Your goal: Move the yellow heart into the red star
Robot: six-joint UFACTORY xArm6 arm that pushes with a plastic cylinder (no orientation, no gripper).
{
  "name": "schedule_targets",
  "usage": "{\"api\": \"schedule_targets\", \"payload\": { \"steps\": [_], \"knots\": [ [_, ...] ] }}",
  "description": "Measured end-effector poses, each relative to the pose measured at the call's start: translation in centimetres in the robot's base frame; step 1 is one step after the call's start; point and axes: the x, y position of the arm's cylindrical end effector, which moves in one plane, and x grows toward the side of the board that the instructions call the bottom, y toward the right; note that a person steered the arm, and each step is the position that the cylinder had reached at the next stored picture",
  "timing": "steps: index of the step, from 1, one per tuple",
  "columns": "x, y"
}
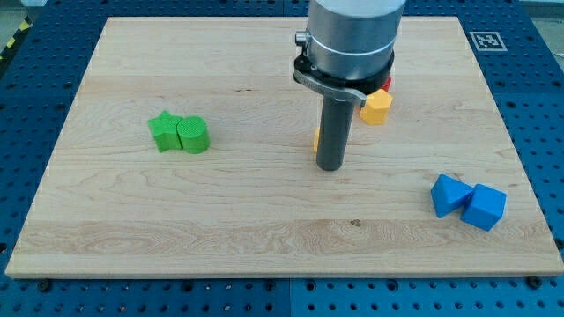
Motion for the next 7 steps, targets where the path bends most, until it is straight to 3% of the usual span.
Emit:
{"api": "schedule_targets", "payload": {
  "steps": [3, 7],
  "knots": [
    [-1.8, -3.5],
    [-2.2, -3.6]
  ]
}}
